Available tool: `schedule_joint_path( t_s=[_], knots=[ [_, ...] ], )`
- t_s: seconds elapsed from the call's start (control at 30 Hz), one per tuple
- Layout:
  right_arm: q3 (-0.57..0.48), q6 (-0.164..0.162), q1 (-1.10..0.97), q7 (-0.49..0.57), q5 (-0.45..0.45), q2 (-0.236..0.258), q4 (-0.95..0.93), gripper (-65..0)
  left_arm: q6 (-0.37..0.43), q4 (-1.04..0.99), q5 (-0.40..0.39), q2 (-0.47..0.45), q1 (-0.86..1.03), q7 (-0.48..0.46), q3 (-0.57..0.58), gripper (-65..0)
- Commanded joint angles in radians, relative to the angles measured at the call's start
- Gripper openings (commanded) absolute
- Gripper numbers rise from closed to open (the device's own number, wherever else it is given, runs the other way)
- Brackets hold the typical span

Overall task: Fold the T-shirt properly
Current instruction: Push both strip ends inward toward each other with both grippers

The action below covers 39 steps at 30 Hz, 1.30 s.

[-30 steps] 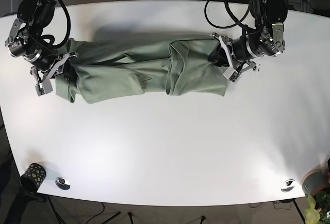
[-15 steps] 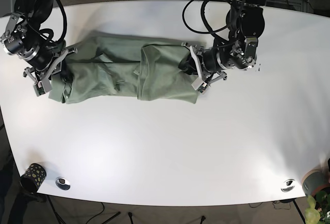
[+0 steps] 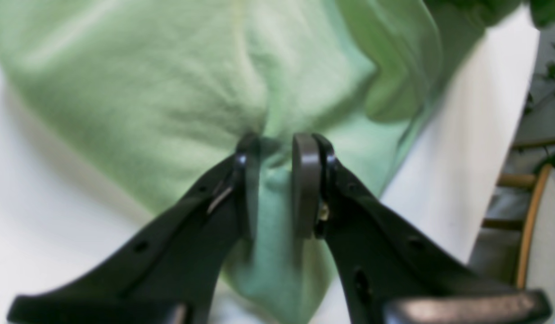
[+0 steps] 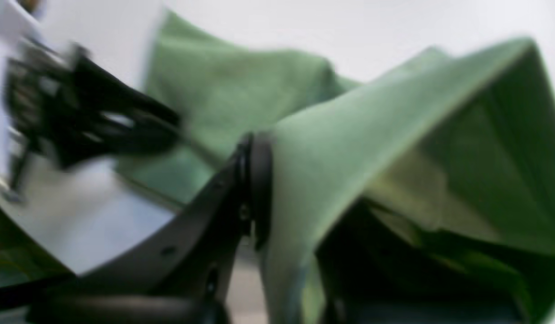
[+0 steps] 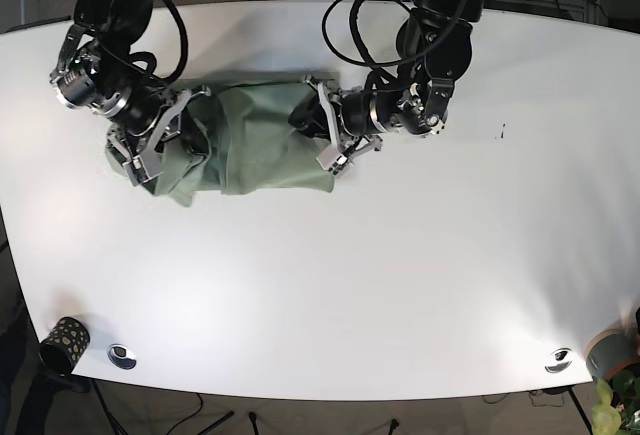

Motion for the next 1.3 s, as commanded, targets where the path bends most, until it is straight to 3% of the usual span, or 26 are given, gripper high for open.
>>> schedule_joint_path(
  t_s=[0.0,0.17,0.43,0.93,1.0,1.27],
  knots=[
    [-0.013,0.002,0.012,0.023,0.012,-0.026,0.018,-65.0,0.005,0.002,0.026,0.004,-0.002,0.032,0.011,-53.7],
    [-0.059,0.002,0.037,0.023,0.006,-0.088,0.014,-65.0,0.005,0.002,0.026,0.001,-0.002,0.032,0.009,-53.7],
    [-0.145,0.002,0.038,0.061,-0.037,-0.123,-0.054,-65.0,0.003,0.002,0.024,-0.025,-0.002,0.032,0.009,-53.7],
    [-0.271,0.002,0.067,0.143,-0.040,-0.131,-0.141,-65.0,0.000,0.002,0.024,-0.025,0.003,0.026,0.004,-53.7],
    [-0.273,0.002,0.067,0.156,-0.040,-0.131,-0.163,-59.0,0.000,0.002,0.023,-0.025,0.003,0.026,0.004,-53.7],
    [-0.273,0.002,0.066,0.182,-0.029,-0.131,-0.204,-24.9,-0.005,0.009,0.020,-0.025,0.003,0.023,-0.005,-53.7]
  ],
)
